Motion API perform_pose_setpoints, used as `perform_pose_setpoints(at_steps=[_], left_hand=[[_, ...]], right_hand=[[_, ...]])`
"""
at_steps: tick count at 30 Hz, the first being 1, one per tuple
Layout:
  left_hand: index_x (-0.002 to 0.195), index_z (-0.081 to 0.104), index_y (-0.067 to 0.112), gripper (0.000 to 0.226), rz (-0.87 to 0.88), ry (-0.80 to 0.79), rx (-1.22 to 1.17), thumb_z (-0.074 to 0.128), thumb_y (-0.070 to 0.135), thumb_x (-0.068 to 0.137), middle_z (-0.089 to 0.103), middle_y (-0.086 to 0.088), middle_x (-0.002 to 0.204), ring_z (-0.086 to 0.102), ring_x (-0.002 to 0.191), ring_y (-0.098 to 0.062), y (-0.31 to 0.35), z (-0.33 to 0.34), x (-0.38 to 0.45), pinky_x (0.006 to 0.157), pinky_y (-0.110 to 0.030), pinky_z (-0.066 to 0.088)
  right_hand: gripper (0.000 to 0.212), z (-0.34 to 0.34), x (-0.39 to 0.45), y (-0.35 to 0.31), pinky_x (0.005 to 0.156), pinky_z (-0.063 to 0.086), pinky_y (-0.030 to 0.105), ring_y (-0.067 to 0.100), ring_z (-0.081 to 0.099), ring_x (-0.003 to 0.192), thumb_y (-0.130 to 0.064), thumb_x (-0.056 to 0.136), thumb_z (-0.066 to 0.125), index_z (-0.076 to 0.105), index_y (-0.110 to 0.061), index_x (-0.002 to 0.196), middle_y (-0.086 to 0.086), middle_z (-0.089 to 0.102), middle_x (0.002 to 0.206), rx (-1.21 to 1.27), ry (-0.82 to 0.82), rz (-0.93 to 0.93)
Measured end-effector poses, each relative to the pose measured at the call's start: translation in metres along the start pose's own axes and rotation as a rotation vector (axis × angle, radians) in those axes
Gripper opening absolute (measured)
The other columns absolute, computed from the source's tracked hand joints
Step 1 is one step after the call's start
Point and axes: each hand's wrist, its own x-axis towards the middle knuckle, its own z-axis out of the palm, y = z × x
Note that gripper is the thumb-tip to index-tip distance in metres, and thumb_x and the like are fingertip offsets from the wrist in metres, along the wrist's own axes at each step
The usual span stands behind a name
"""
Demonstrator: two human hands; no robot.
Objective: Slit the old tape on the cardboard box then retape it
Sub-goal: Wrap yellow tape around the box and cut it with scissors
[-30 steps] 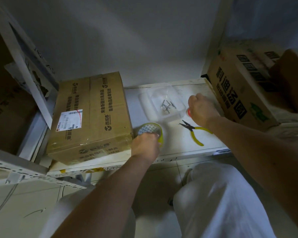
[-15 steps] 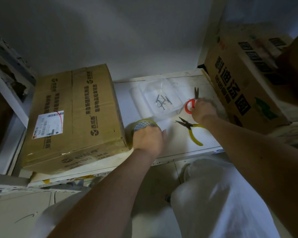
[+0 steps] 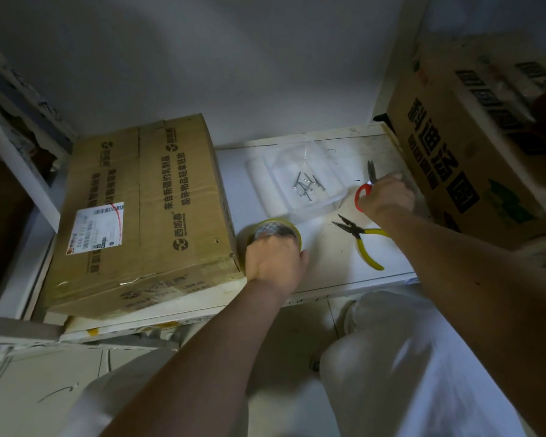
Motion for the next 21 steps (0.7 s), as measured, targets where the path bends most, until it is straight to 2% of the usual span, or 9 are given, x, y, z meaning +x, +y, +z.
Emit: perform_pose_setpoints(at_steps=[3, 5, 7, 11, 14, 17, 19, 21], left_hand=[[0.099, 0.064, 0.017, 0.029, -0.025, -0.069, 0.011, 0.046, 0.039, 0.095, 0.068, -0.007, 0.1, 0.064, 0.094, -0.027, -0.001, -0.002, -0.003, 0.064, -0.029, 0.041], [0.107, 0.063, 0.017, 0.022, -0.035, -0.112, 0.01, 0.048, 0.026, 0.094, 0.067, -0.009, 0.108, 0.064, 0.099, -0.028, -0.001, -0.003, -0.005, 0.066, -0.03, 0.043], [0.116, 0.062, 0.015, 0.027, -0.068, -0.163, 0.005, 0.048, 0.012, 0.093, 0.065, -0.011, 0.115, 0.064, 0.104, -0.029, -0.001, -0.004, -0.009, 0.071, -0.033, 0.049], [0.124, 0.059, 0.01, 0.037, -0.136, -0.22, -0.067, 0.045, -0.001, 0.092, 0.063, -0.015, 0.121, 0.062, 0.11, -0.032, -0.004, -0.006, -0.018, 0.082, -0.036, 0.052], [0.127, 0.058, 0.011, 0.036, -0.141, -0.191, -0.098, 0.044, 0.003, 0.095, 0.063, -0.014, 0.122, 0.061, 0.111, -0.031, -0.008, -0.015, -0.026, 0.083, -0.035, 0.052], [0.123, 0.059, 0.008, 0.029, -0.121, -0.119, -0.115, 0.046, 0.008, 0.097, 0.062, -0.016, 0.12, 0.061, 0.11, -0.031, -0.01, -0.03, -0.037, 0.083, -0.036, 0.052], [0.122, 0.059, 0.006, 0.028, -0.112, -0.091, -0.127, 0.046, 0.008, 0.097, 0.062, -0.017, 0.119, 0.062, 0.109, -0.031, -0.01, -0.037, -0.043, 0.083, -0.037, 0.052], [0.122, 0.058, 0.006, 0.027, -0.105, -0.079, -0.117, 0.047, 0.008, 0.097, 0.062, -0.016, 0.119, 0.062, 0.109, -0.031, -0.01, -0.041, -0.048, 0.082, -0.036, 0.052]], right_hand=[[0.051, -0.01, -0.011, 0.004, 0.064, 0.044, 0.03, 0.03, 0.065, 0.095, -0.037, 0.088, 0.063, 0.039, -0.002, 0.117, 0.016, 0.061, 0.106, -0.008, 0.084, -0.011], [0.047, -0.018, -0.021, 0.007, 0.064, 0.043, 0.03, 0.03, 0.065, 0.094, -0.036, 0.089, 0.06, 0.038, -0.003, 0.115, 0.015, 0.061, 0.104, -0.011, 0.102, -0.034], [0.045, -0.024, -0.032, 0.008, 0.066, 0.044, 0.031, 0.031, 0.065, 0.096, -0.031, 0.088, 0.062, 0.037, -0.003, 0.113, 0.015, 0.062, 0.104, -0.007, 0.078, -0.037], [0.052, -0.035, -0.061, 0.013, 0.069, 0.05, 0.03, 0.027, 0.066, 0.095, -0.027, 0.082, 0.069, 0.039, -0.002, 0.116, 0.012, 0.063, 0.104, -0.068, -0.057, -0.037], [0.053, -0.044, -0.084, 0.017, 0.07, 0.054, 0.028, 0.02, 0.065, 0.089, -0.03, 0.082, 0.065, 0.05, 0.0, 0.123, 0.008, 0.062, 0.099, -0.264, -0.173, -0.173], [0.035, -0.053, -0.103, 0.016, 0.056, 0.046, 0.024, 0.015, 0.059, 0.07, -0.028, 0.082, 0.059, 0.059, -0.005, 0.108, 0.003, 0.057, 0.077, -0.388, -0.282, -0.319], [0.027, -0.057, -0.112, 0.013, 0.054, 0.044, 0.023, 0.014, 0.057, 0.065, -0.027, 0.079, 0.062, 0.06, -0.007, 0.097, 0.002, 0.057, 0.073, -0.386, -0.363, -0.376], [0.028, -0.059, -0.12, 0.008, 0.052, 0.043, 0.023, 0.014, 0.053, 0.063, -0.028, 0.078, 0.066, 0.06, -0.007, 0.095, 0.002, 0.055, 0.073, -0.361, -0.452, -0.424]])
